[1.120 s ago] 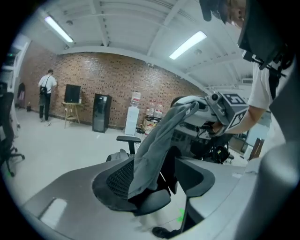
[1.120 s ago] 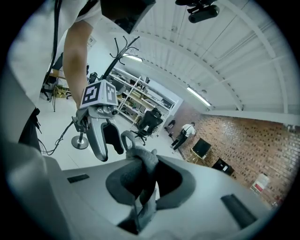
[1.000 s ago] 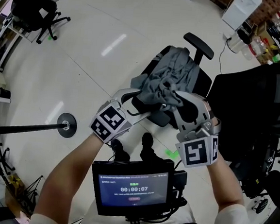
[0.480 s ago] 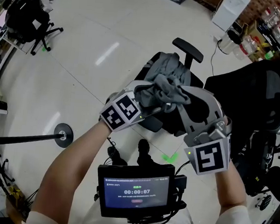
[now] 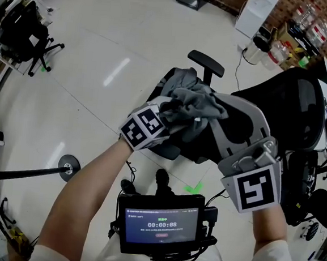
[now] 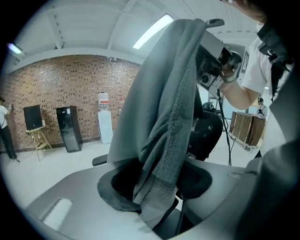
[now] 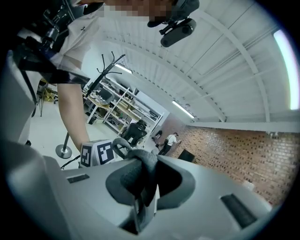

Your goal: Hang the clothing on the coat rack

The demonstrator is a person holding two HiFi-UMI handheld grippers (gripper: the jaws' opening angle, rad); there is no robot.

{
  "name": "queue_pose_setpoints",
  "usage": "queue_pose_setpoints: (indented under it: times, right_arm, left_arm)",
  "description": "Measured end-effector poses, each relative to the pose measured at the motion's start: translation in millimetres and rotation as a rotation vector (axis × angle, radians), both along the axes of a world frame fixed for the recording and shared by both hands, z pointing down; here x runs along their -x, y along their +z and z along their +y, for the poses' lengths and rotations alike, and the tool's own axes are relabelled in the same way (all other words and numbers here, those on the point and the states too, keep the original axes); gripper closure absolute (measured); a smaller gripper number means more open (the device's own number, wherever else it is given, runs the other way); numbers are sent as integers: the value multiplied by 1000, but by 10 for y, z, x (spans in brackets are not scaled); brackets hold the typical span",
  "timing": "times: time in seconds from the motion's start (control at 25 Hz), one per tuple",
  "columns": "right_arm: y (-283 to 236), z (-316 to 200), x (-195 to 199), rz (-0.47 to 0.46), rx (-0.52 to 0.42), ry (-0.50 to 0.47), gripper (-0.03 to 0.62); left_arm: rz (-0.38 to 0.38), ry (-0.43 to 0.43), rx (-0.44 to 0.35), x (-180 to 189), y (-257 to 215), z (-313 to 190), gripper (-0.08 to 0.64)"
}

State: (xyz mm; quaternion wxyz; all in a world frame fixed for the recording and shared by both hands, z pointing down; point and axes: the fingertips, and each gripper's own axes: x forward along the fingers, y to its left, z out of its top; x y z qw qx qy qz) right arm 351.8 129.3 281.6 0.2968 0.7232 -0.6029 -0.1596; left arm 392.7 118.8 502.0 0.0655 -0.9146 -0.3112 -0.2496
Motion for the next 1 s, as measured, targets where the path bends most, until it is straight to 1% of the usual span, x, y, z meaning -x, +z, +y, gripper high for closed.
queue_pose_setpoints:
  times: [0.08, 0.12, 0.2, 0.4, 0.6, 0.72, 0.84, 0.92, 1.0]
  right_arm:
    - [-90, 35, -66, -2, -13, 17, 561]
    - [-132, 52, -107, 3, -19, 27, 561]
    - [-196, 95, -200, 12, -26, 51, 561]
    - [-279, 246, -483, -1, -53, 138, 561]
    - [-400, 251, -730, -32, -109, 187, 561]
    - [-530, 200, -836, -64, -167, 196, 561]
    - [-680, 111, -904, -70, -229, 185, 561]
    - [-742, 37, -941, -84, -253, 178, 561]
    - [-808, -66, -950, -95, -283, 159, 561]
  left_arm:
    - [11, 1, 12, -26, -50, 11, 366]
    - [20, -1, 19, -33, -88, 5, 400]
    - [42, -16, 36, -34, -185, -44, 505]
    - [109, -98, 92, -7, -515, -328, 515]
    - [225, -212, 174, -16, -1063, -687, 519]
    - [304, -270, 239, 9, -1450, -861, 520]
    - [376, -317, 296, 67, -1812, -992, 522]
    - [416, -349, 320, 124, -2013, -1074, 523]
    - [445, -379, 324, 203, -2164, -1170, 525]
